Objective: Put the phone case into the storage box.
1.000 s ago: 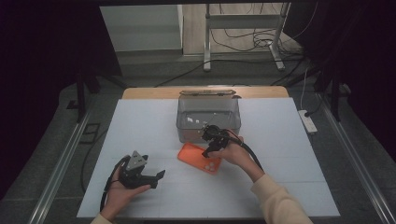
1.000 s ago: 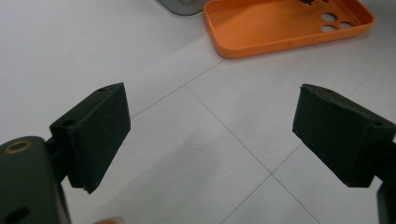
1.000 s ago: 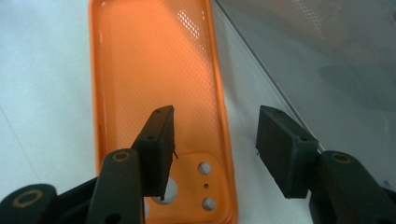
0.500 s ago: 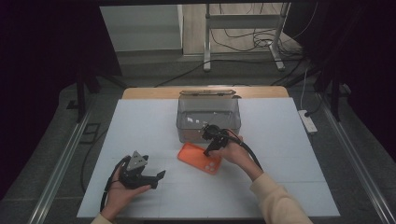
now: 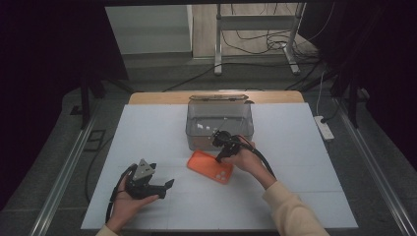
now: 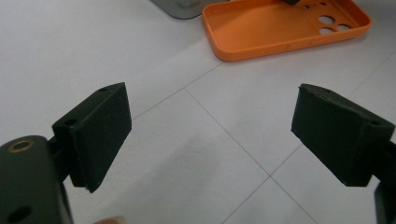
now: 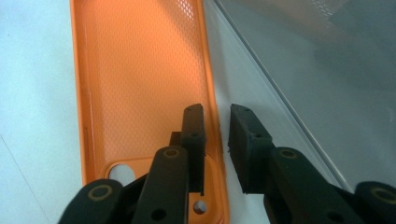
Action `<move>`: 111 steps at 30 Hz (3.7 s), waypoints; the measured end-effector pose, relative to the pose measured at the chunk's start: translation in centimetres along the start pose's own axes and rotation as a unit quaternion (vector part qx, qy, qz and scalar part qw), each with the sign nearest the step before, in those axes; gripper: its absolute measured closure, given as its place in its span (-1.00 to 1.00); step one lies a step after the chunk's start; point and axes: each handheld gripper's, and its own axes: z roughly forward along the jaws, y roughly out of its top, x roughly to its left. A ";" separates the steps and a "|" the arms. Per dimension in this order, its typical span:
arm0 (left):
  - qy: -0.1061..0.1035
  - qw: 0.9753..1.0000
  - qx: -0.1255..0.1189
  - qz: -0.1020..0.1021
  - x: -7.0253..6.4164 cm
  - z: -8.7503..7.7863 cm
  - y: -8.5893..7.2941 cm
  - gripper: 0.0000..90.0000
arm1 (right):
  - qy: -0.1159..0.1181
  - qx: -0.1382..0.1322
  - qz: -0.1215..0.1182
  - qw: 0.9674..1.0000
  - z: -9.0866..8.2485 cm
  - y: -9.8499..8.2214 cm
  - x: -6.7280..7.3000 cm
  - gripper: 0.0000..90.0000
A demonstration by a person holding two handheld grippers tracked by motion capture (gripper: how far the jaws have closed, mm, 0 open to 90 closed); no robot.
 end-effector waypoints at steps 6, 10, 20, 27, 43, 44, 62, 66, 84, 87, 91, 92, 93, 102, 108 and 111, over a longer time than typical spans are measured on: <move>-0.001 1.000 -0.001 0.000 0.0 0.0 0.0 -0.73 | -0.005 0.004 -0.017 1.000 0.0 0.1 0.2 0.81; 0.001 1.000 0.000 0.001 0.0 0.0 0.0 -0.73 | -0.015 0.007 -0.031 0.999 0.0 0.2 0.3 0.88; 0.000 1.000 0.000 0.000 0.1 0.0 0.0 -0.73 | -0.028 0.006 -0.068 0.997 0.0 0.1 0.6 0.95; -0.002 1.000 0.000 -0.003 0.1 0.0 0.0 -0.73 | -0.025 0.003 -0.084 0.996 -0.1 0.1 0.6 0.96; -0.001 1.000 0.000 -0.003 0.2 -0.1 -0.1 -0.73 | -0.023 -0.009 -0.089 0.996 -0.8 0.1 0.6 0.97; -0.001 1.000 0.000 -0.003 0.2 -0.1 -0.1 -0.73 | -0.024 -0.011 -0.090 0.996 -0.9 0.0 0.7 0.98; -0.001 1.000 0.001 -0.004 0.2 -0.1 -0.1 -0.73 | -0.024 -0.035 -0.102 0.994 -3.5 -0.2 1.4 0.98; -0.001 1.000 0.001 -0.004 0.2 -0.1 -0.1 -0.73 | -0.023 -0.045 -0.104 0.993 -4.1 -0.4 1.4 0.98; -0.001 1.000 0.001 -0.005 0.2 0.0 -0.1 -0.73 | -0.029 -0.084 -0.117 0.989 -7.2 -0.7 2.2 0.99; -0.001 1.000 0.001 -0.005 0.2 0.0 -0.1 -0.73 | -0.022 -0.096 -0.121 0.988 -7.9 -0.8 2.3 0.99; 0.000 1.000 0.002 -0.005 0.3 0.0 -0.1 -0.73 | -0.015 -0.110 -0.124 0.986 -8.7 -1.0 2.3 0.99; 0.000 1.000 0.002 -0.005 0.3 0.0 -0.1 -0.73 | -0.015 -0.116 -0.123 0.985 -9.0 -1.1 2.3 0.99; 0.000 1.000 0.002 -0.005 0.3 0.0 -0.1 -0.73 | -0.015 -0.116 -0.123 0.985 -9.0 -1.1 2.3 0.99; -0.001 1.000 0.003 -0.006 0.3 0.0 -0.1 -0.73 | -0.015 -0.129 -0.125 0.984 -9.9 -1.3 2.4 0.99; 0.000 1.000 0.003 -0.006 0.3 0.0 -0.1 -0.73 | -0.017 -0.139 -0.127 0.982 -10.8 -1.5 2.5 0.99; -0.001 1.000 0.003 -0.006 0.4 0.0 -0.1 -0.73 | -0.020 -0.144 -0.129 0.981 -11.0 -1.5 2.6 0.99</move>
